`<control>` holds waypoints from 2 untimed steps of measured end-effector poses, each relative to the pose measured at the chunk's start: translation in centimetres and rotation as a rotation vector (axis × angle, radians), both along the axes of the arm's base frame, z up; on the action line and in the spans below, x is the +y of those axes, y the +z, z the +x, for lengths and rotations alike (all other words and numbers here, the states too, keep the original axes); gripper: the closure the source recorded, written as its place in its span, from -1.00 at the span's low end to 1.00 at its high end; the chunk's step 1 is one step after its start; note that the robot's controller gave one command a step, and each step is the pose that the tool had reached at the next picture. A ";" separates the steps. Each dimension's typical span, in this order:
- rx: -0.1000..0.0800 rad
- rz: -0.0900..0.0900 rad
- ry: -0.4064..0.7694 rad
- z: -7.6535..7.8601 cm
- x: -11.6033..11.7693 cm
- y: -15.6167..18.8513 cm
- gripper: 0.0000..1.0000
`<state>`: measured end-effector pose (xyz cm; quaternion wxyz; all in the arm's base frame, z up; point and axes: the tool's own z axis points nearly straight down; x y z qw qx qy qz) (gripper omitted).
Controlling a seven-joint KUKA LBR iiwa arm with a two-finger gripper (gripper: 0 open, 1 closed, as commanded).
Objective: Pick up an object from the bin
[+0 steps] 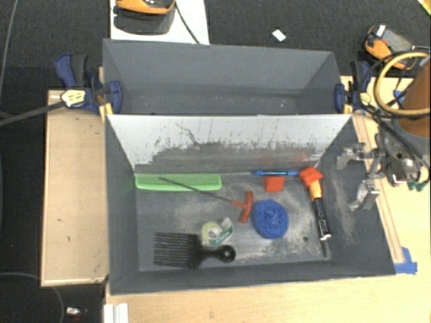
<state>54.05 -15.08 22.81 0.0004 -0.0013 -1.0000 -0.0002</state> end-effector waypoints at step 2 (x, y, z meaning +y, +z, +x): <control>-0.009 -0.001 -0.094 -0.8 3.2 -7.0 -1.00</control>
Offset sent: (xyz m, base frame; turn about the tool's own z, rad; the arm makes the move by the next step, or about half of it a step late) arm -0.0213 0.0689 -0.1581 0.2016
